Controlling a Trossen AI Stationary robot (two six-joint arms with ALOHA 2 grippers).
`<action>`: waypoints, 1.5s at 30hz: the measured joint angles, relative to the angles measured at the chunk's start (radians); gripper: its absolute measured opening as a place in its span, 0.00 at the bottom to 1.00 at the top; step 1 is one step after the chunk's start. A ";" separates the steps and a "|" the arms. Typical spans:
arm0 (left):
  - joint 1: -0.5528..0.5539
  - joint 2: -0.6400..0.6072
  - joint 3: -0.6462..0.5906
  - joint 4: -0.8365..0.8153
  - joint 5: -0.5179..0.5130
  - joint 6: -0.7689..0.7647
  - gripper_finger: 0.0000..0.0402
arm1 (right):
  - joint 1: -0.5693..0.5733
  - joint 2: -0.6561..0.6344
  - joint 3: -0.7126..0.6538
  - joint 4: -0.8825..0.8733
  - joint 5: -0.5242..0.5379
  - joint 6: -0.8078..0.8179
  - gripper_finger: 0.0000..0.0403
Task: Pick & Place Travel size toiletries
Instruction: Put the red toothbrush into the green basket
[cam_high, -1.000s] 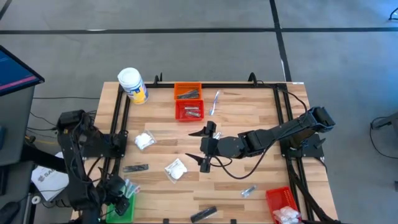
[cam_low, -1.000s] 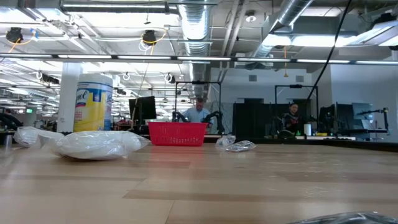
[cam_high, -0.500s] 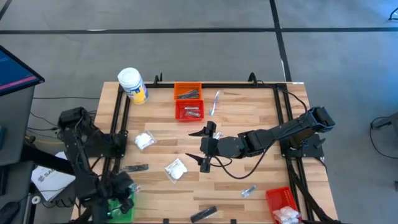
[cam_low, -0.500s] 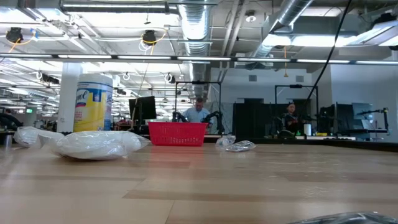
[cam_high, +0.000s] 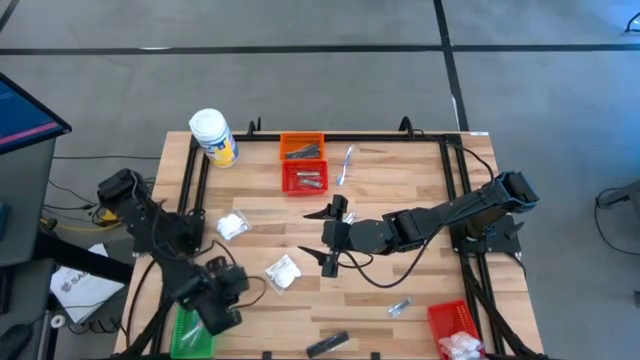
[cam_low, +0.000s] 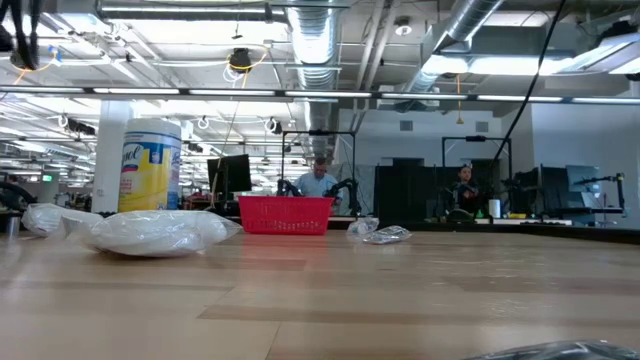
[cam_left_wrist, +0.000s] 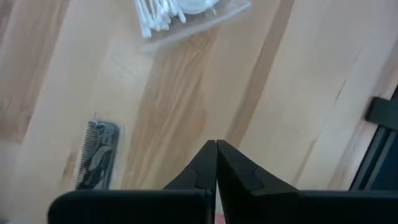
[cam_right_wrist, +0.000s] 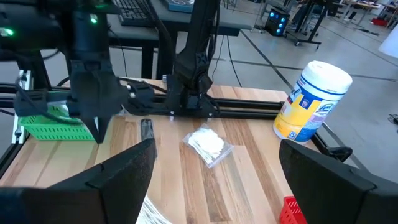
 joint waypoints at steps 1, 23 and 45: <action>0.015 0.000 0.000 0.001 0.017 0.024 0.00 | 0.000 0.000 0.000 0.000 0.000 0.000 0.83; 0.204 0.150 -0.056 0.227 0.438 0.536 0.00 | -0.007 0.000 0.000 -0.001 0.000 0.008 0.83; 0.054 0.008 -0.056 -0.098 0.342 0.180 0.00 | -0.006 0.000 0.000 -0.007 0.000 0.008 0.83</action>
